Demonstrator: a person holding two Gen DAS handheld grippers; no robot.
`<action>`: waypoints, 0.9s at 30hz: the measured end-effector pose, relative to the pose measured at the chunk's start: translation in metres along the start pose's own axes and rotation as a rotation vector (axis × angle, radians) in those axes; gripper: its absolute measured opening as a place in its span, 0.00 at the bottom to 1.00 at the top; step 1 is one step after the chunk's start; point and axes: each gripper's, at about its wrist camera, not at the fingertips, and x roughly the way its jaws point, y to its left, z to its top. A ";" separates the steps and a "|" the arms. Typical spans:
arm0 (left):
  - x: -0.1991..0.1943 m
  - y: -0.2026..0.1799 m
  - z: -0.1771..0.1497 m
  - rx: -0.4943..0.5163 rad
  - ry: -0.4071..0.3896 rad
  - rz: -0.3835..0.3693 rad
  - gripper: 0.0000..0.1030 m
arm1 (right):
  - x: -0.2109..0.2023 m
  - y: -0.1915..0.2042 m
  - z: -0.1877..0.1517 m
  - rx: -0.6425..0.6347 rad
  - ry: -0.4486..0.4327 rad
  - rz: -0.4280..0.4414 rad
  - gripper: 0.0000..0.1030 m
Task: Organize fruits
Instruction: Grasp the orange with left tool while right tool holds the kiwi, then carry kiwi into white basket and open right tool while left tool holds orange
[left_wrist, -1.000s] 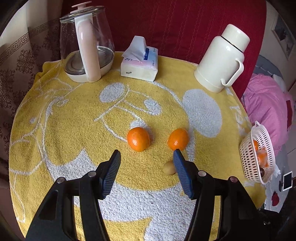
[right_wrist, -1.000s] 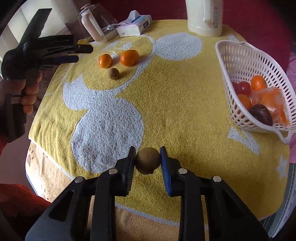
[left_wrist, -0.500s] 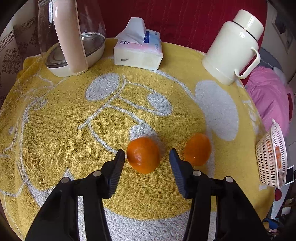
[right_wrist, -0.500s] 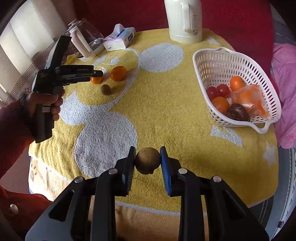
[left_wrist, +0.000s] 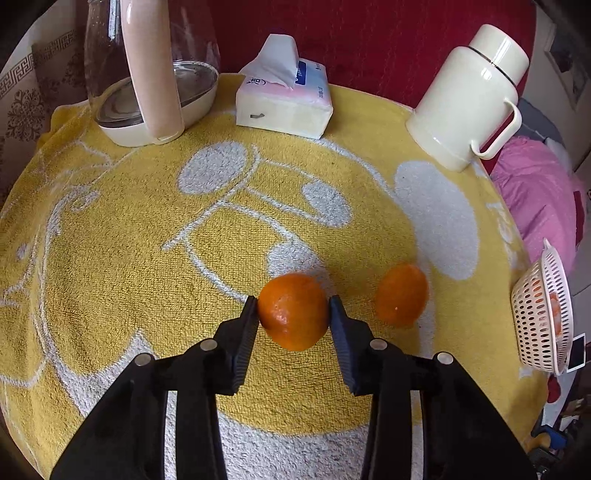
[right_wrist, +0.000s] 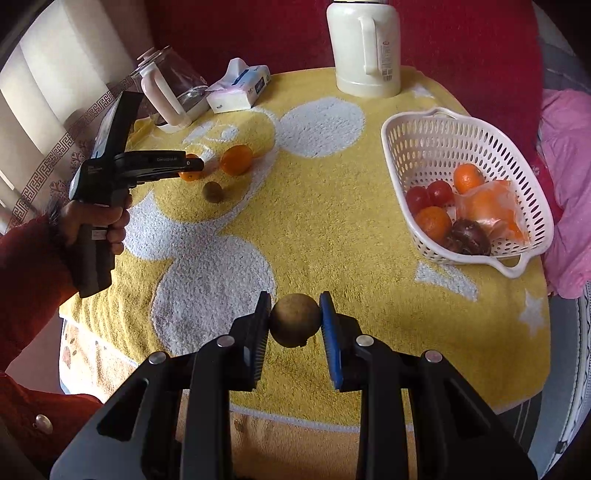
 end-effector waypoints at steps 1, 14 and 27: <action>-0.003 0.001 0.000 -0.004 -0.005 0.001 0.38 | -0.002 0.000 0.002 -0.002 -0.006 0.002 0.27; -0.057 -0.007 -0.015 -0.050 -0.075 0.028 0.38 | -0.035 -0.027 0.031 0.020 -0.134 0.025 0.27; -0.125 -0.034 -0.037 -0.099 -0.169 0.046 0.38 | -0.068 -0.098 0.047 0.095 -0.238 0.003 0.27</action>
